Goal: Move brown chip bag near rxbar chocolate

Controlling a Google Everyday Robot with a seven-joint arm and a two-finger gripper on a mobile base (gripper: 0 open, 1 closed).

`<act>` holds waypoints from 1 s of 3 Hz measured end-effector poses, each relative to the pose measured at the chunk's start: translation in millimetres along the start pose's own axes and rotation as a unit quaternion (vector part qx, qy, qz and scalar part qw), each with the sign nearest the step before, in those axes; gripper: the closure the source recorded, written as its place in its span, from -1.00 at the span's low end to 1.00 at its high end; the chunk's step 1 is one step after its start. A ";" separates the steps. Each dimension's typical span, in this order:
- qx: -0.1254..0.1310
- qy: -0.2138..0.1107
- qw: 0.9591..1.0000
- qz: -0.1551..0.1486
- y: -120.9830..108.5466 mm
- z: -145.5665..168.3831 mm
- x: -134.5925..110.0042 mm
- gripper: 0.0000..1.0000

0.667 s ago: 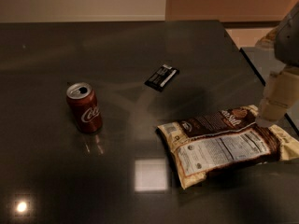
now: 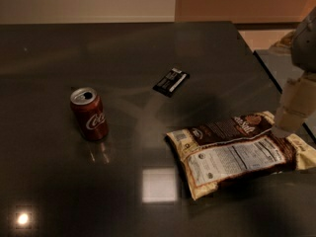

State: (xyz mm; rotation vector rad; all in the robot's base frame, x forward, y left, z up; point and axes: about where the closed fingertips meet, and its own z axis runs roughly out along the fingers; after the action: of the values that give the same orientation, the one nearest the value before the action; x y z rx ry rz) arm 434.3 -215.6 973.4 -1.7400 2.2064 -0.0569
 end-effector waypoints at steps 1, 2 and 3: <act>-0.019 -0.024 0.999 -0.018 15.6 13.6 4.8 -1.00; -0.035 -0.033 0.998 -0.038 30.9 32.5 12.8 -1.00; -0.053 -0.025 0.997 -0.057 43.2 52.7 22.3 -1.00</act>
Offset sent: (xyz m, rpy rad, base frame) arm -0.0361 -0.0015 -0.0752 0.0717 0.0791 0.1674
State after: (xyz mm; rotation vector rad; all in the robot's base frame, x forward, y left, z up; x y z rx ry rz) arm 404.0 -216.8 908.5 -1.9025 2.1077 0.0775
